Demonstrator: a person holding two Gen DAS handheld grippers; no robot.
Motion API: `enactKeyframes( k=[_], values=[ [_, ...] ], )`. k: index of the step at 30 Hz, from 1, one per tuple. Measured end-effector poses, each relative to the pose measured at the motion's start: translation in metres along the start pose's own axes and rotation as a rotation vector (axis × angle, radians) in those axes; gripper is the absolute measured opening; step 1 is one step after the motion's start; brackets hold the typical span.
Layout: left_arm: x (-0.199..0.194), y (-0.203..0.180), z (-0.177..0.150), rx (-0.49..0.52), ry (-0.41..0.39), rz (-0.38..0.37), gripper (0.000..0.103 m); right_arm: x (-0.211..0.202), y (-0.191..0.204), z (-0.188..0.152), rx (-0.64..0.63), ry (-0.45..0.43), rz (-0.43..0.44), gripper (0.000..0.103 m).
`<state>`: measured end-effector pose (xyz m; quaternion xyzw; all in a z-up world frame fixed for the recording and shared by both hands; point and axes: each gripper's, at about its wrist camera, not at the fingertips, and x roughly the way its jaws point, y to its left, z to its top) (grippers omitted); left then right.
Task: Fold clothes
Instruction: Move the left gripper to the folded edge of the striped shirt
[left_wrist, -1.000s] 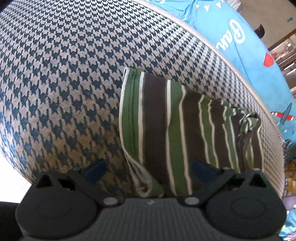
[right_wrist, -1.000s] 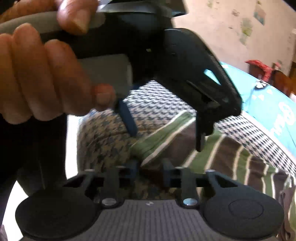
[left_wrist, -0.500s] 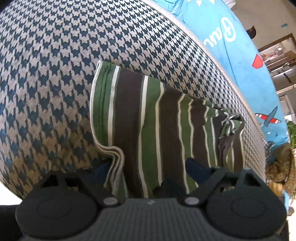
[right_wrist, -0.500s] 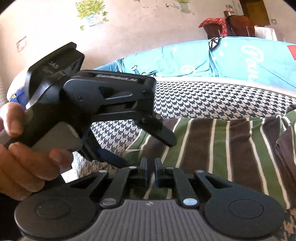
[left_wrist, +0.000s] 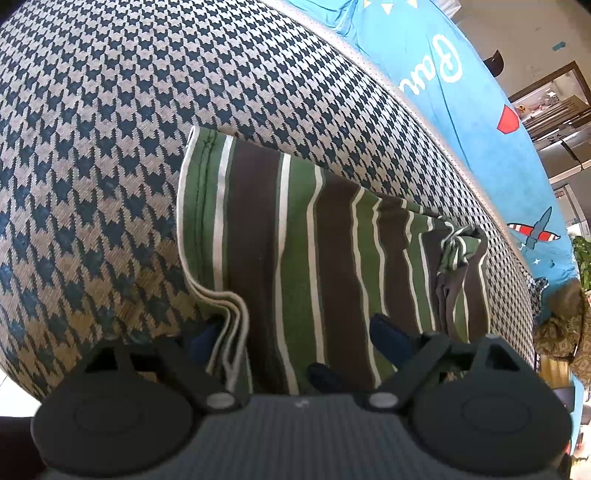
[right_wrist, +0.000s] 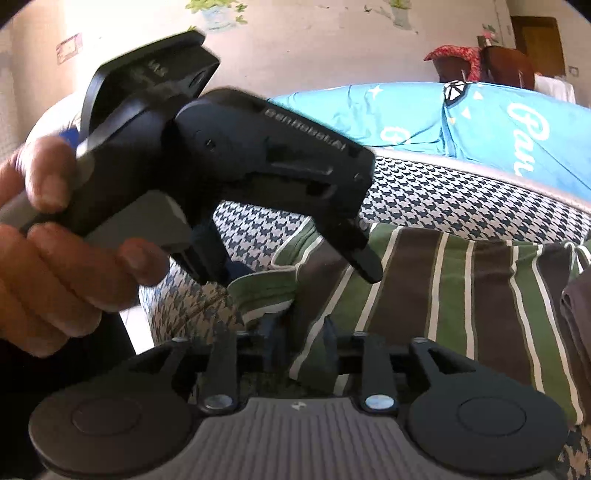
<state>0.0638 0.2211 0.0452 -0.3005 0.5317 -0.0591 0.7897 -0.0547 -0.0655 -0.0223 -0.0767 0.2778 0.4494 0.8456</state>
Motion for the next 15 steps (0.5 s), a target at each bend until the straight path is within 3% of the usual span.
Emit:
enactKeyframes(
  k=[4, 9, 15],
  values=[
    [-0.006, 0.004, 0.003, 0.006, 0.004, -0.005, 0.089, 0.000, 0.007, -0.003, -0.060, -0.005, 0.006, 0.043],
    [-0.034, 0.009, -0.046, 0.003, 0.005, -0.018, 0.090, -0.004, 0.020, -0.003, -0.152, -0.019, 0.048, 0.056],
    [-0.043, -0.004, -0.060, 0.019, 0.009, -0.015, 0.090, 0.026, 0.029, -0.010, -0.253, 0.004, -0.024, 0.057]
  ],
)
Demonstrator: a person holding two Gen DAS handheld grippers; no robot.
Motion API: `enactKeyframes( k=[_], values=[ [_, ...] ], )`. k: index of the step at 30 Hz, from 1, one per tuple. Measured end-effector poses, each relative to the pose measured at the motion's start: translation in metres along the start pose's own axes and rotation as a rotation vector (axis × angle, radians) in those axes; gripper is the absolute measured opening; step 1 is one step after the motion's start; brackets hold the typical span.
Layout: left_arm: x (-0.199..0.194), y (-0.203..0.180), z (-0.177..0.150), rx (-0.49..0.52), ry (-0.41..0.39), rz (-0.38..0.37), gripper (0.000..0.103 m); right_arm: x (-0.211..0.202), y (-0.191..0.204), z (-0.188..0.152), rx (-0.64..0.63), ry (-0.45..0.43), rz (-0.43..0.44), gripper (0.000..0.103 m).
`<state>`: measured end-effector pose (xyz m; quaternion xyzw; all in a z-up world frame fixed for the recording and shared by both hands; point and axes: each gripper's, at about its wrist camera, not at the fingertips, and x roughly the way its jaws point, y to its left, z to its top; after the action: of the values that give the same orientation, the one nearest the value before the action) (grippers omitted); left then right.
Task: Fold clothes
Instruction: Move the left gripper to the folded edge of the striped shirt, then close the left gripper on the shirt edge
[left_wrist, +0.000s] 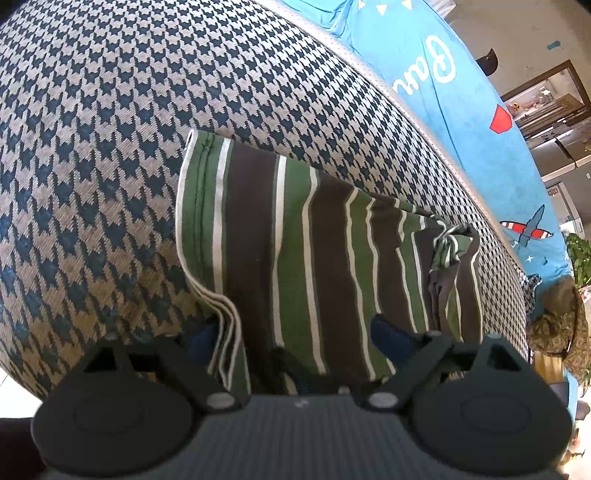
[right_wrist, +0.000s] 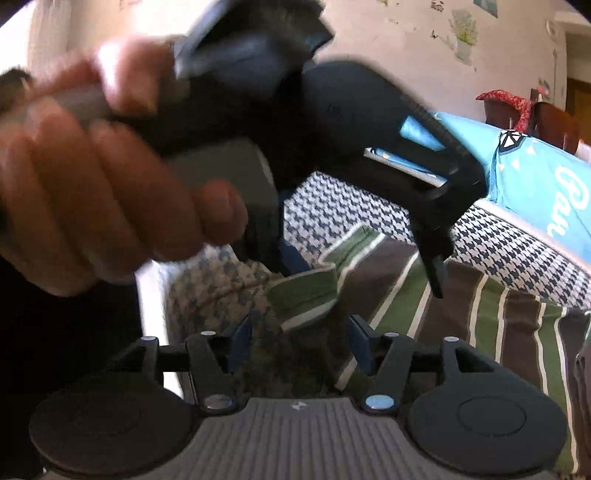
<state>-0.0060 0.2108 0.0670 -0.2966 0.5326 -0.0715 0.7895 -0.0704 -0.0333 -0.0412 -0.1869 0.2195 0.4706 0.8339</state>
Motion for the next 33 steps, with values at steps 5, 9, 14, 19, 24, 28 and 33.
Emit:
enactKeyframes(
  k=[5, 9, 14, 19, 24, 28, 33],
  values=[
    [0.008, 0.000, -0.004, -0.001, -0.010, 0.010, 0.090, 0.017, 0.000, -0.001, -0.050, -0.003, -0.077, 0.035],
    [0.024, 0.007, 0.000, 0.007, -0.040, 0.046, 0.094, 0.020, -0.012, 0.001, -0.019, 0.004, -0.129, 0.009],
    [0.028, 0.016, 0.012, -0.003, -0.060, 0.053, 0.098, 0.005, -0.031, 0.007, 0.066, -0.044, -0.140, 0.007],
    [0.041, 0.027, 0.029, -0.064, -0.061, 0.040, 0.098, 0.000, -0.047, 0.008, 0.084, -0.077, -0.160, 0.007],
    [0.044, 0.031, 0.047, -0.090, -0.073, 0.020, 0.085, -0.005, -0.044, 0.011, 0.085, -0.078, -0.155, 0.007],
    [0.048, 0.033, 0.054, -0.103, -0.085, 0.036, 0.069, -0.012, -0.033, 0.013, 0.082, -0.080, -0.156, 0.007],
    [0.051, 0.029, 0.054, -0.098, -0.111, 0.084, 0.043, -0.022, -0.025, 0.015, 0.097, -0.079, -0.165, 0.007]
  ],
)
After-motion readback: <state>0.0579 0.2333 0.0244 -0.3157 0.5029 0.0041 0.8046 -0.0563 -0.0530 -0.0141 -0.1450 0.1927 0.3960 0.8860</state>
